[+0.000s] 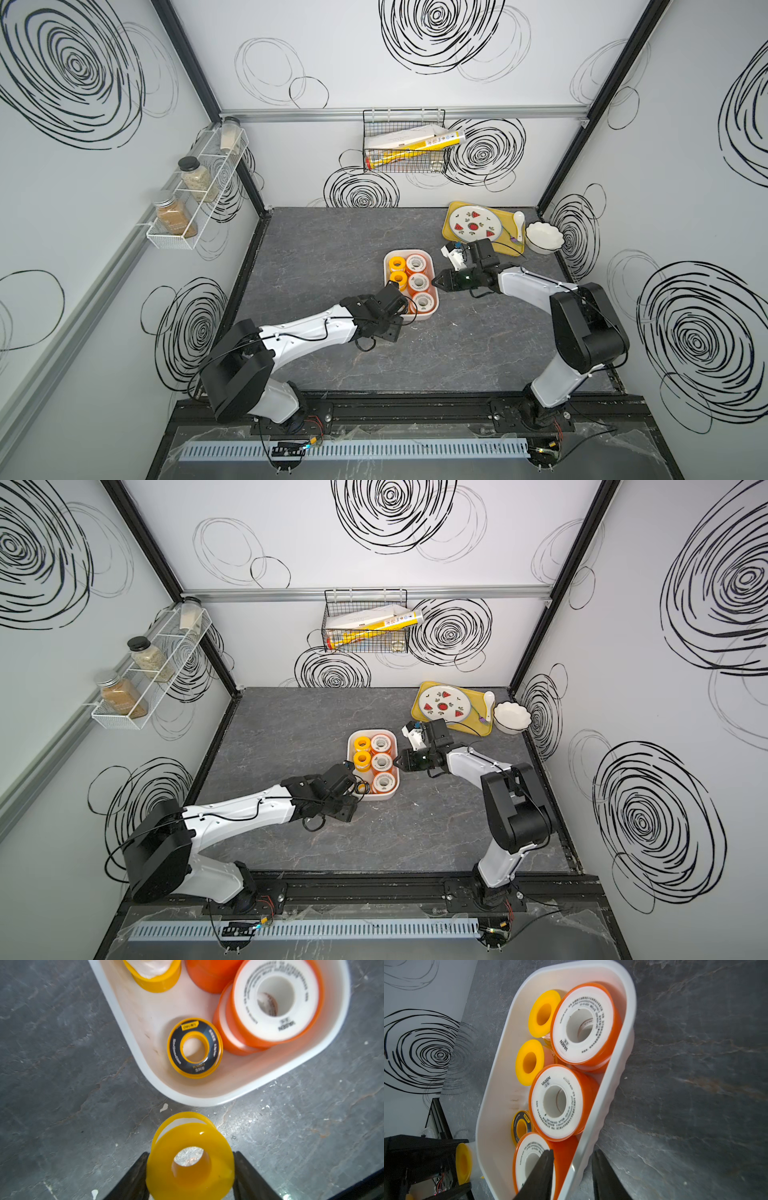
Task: Put the sealing tape into the storage box
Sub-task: Adjust the storage box at the center of the board, then place the sealing tape in the storage box.
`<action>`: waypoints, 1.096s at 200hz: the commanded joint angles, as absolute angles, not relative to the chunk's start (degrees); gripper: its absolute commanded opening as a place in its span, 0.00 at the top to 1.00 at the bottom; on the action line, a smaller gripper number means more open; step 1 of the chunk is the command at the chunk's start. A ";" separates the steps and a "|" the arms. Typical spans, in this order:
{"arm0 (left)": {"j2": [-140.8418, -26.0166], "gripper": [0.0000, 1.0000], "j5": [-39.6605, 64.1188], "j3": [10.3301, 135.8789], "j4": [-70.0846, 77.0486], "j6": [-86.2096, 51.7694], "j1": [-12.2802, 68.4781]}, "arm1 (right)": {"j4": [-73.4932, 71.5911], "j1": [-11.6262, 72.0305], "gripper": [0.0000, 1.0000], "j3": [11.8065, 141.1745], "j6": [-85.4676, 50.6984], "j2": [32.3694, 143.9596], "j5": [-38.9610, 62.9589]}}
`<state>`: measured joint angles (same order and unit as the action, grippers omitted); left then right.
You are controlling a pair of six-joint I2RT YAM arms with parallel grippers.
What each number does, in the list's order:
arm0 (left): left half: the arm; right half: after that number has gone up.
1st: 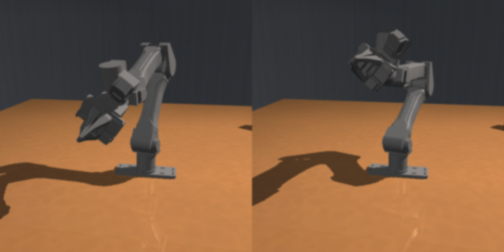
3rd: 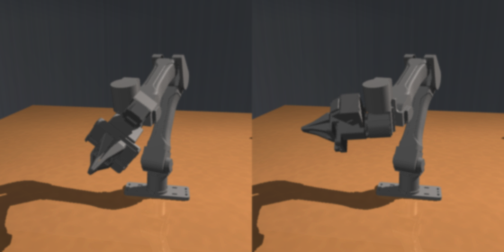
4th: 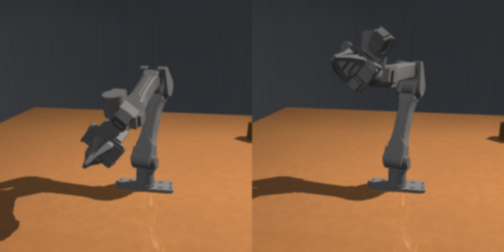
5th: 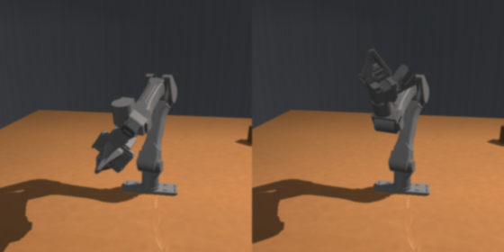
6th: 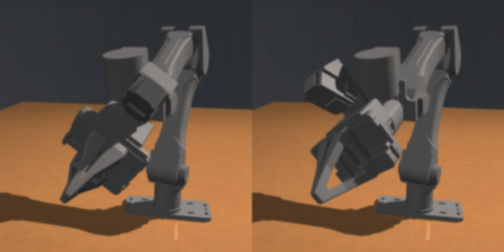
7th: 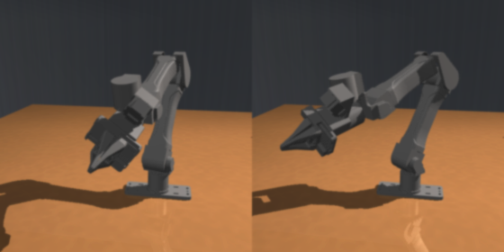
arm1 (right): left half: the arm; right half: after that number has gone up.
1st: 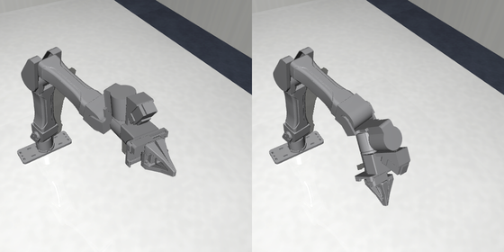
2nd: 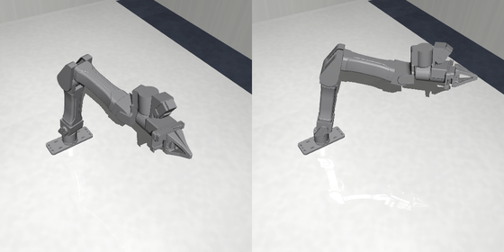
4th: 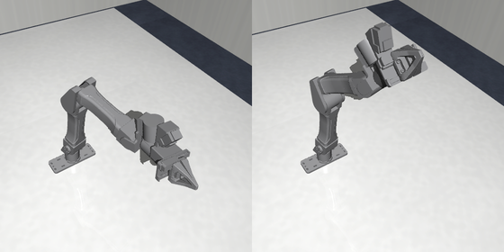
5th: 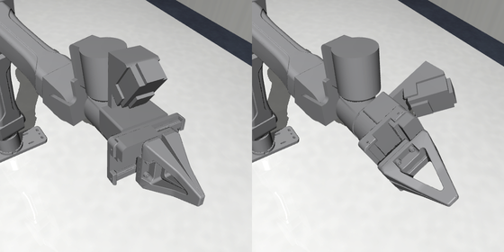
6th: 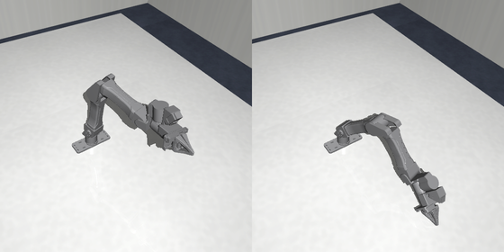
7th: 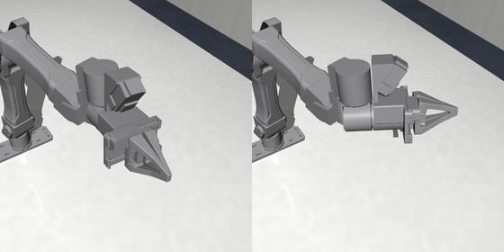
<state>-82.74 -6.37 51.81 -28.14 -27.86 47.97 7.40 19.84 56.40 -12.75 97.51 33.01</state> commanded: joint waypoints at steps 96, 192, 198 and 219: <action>-84.81 0.37 -0.78 62.55 -27.12 -23.06 40.11 | 9.29 21.18 0.77 58.70 -13.18 100.41 33.84; -93.93 0.37 2.72 65.92 -23.25 -20.32 39.02 | 9.67 21.39 0.77 58.67 -13.27 100.77 33.67; -94.44 0.37 2.92 66.05 -23.20 -20.08 39.03 | 9.76 21.36 0.77 58.71 -13.27 100.77 33.66; -95.95 0.37 3.29 66.25 -23.14 -19.66 38.97 | 9.80 21.36 0.77 58.71 -13.18 100.65 33.65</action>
